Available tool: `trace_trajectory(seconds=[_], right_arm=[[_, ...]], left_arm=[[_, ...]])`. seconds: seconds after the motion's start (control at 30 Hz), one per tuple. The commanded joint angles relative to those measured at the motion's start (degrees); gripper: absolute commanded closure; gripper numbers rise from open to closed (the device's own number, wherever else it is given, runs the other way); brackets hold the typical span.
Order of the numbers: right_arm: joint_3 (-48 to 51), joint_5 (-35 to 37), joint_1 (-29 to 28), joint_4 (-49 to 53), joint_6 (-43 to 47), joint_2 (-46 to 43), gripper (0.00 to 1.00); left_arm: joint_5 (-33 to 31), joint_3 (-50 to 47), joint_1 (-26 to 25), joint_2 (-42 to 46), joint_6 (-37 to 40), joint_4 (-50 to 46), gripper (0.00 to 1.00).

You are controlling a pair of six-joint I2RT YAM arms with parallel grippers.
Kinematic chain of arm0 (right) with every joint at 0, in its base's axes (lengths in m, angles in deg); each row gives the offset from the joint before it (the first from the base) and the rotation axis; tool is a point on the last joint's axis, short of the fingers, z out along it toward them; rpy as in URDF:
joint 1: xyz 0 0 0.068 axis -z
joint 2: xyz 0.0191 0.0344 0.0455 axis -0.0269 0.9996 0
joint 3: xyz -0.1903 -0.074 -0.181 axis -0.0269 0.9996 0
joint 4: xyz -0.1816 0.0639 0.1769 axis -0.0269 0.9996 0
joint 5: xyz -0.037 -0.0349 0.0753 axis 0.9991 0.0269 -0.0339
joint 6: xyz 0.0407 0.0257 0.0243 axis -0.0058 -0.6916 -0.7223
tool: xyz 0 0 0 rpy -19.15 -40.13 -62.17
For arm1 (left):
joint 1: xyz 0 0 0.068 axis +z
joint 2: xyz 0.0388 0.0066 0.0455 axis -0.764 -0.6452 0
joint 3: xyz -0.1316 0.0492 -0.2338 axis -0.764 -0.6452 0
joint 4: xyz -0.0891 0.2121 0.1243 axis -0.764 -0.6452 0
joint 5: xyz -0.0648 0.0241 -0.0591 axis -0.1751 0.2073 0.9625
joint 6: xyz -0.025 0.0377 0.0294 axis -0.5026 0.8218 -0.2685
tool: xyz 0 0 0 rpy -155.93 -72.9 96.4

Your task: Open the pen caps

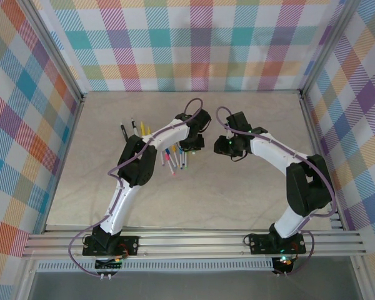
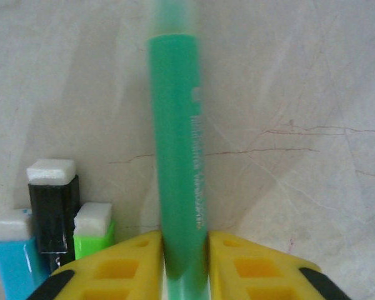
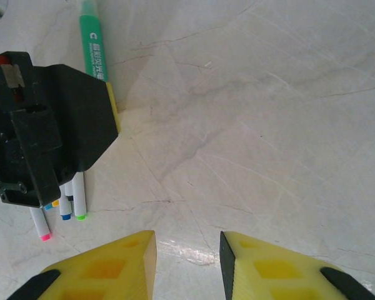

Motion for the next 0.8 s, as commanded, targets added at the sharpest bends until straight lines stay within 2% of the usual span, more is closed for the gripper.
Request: trace_trajectory(seconds=[0.0,0.27,0.43,0.6,0.7,0.77], right_arm=[[0.82,-0.97,0.5,-0.51,-0.45,-1.14,0.66],[1.33,-0.18,0.53,0.02,-0.52,-2.08,0.66],[1.12,-0.61,0.59,0.33,-0.74,-1.89,0.66],[0.33,-0.48,0.59,0.82,-0.67,-1.17,0.66],[-0.19,-0.53,0.59,0.82,-0.69,-0.77,0.66],[-0.51,-0.53,0.59,0.82,-0.74,-0.37,0.66]], left_arm=[[1.98,0.05,-1.85,-2.51,1.16,-1.28,0.82],[3.16,-4.64,-3.5,-0.42,3.82,-0.33,0.99],[6.04,-8.5,-4.77,2.67,6.89,0.17,1.0],[8.59,-12.0,-6.25,5.03,9.79,-1.44,0.94],[7.2,-11.93,-6.33,5.11,10.2,-2.65,0.79],[5.84,-10.59,-6.34,4.33,10.25,-3.36,0.73]])
